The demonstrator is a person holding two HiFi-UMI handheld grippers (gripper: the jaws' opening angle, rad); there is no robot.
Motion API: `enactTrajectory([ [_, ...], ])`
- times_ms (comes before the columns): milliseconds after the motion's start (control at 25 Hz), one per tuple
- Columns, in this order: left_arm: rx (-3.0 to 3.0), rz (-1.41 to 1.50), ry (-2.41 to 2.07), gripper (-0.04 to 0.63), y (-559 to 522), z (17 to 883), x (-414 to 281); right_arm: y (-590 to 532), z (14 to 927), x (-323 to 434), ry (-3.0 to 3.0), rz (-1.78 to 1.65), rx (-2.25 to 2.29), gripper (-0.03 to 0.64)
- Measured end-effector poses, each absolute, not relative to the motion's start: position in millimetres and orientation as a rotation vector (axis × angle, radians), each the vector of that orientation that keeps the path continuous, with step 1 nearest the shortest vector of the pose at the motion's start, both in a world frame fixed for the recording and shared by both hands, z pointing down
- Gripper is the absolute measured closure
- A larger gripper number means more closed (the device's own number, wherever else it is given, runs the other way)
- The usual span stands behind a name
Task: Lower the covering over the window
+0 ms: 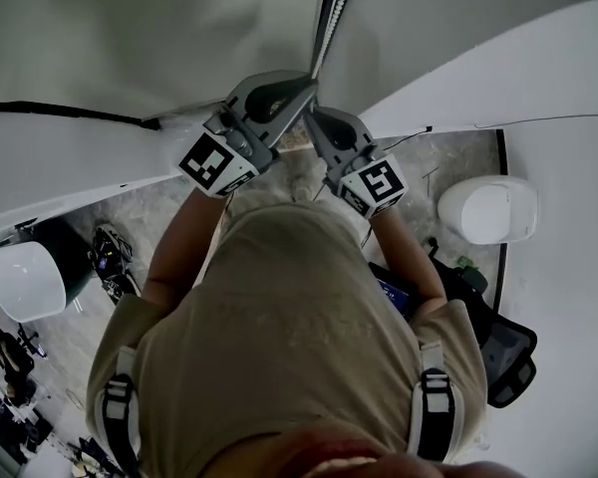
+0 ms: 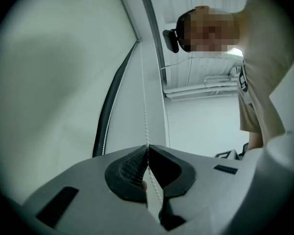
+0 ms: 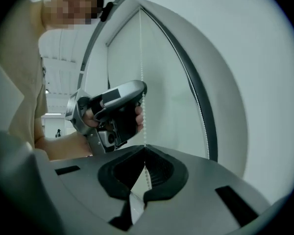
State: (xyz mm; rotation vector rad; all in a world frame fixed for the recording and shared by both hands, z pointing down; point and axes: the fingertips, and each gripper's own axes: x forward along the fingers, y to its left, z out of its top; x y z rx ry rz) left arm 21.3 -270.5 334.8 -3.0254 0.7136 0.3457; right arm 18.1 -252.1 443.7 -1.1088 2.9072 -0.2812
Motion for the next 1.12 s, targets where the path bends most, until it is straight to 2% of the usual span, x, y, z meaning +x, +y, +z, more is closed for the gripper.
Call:
enactTrajectory([
  [40,-2.994,0.336,0.750,0.571,-269.5,336.1,21.5,-248.0,439.8,22.7,2.899,-0.237,-1.074,0.604],
  [120,-2.962,0.334,0.821,0.572,-264.0,336.3,15.1,-238.6,419.3,33.4,2.818,-0.180,-1.001,0.434],
  [160,-2.947,0.325,0.847,0.572,-259.7,337.4,11.3,-234.7,404.6,40.0,2.762,-0.162,-0.976,0.423],
  [320,-2.919,0.174,0.899,0.572,-242.6,370.7,13.8,-230.7,358.5,48.4,2.666,-0.112,-0.932,0.425],
  [520,-2.986,0.100,0.928,0.572,-221.8,418.4,43.8,-231.0,349.7,43.8,2.745,-0.061,-0.888,0.442],
  [560,-3.009,0.106,0.929,0.572,-218.8,425.2,47.7,-231.6,350.9,44.4,2.754,-0.061,-0.894,0.470],
  [640,-3.054,0.150,0.921,0.572,-213.7,435.1,48.9,-232.8,353.1,44.4,2.768,-0.053,-0.928,0.598],
  [920,-3.066,0.299,0.883,0.572,-201.1,425.3,30.9,-224.2,352.4,30.1,2.817,0.003,-0.913,0.607],
  [1080,-3.068,0.302,0.867,0.569,-190.8,426.5,16.7,-235.5,381.5,32.2,2.872,-0.094,-0.952,0.607],
  [1120,-3.075,0.316,0.893,0.539,-195.4,426.5,9.7,-237.2,390.7,33.9,2.888,-0.131,-0.957,0.607],
])
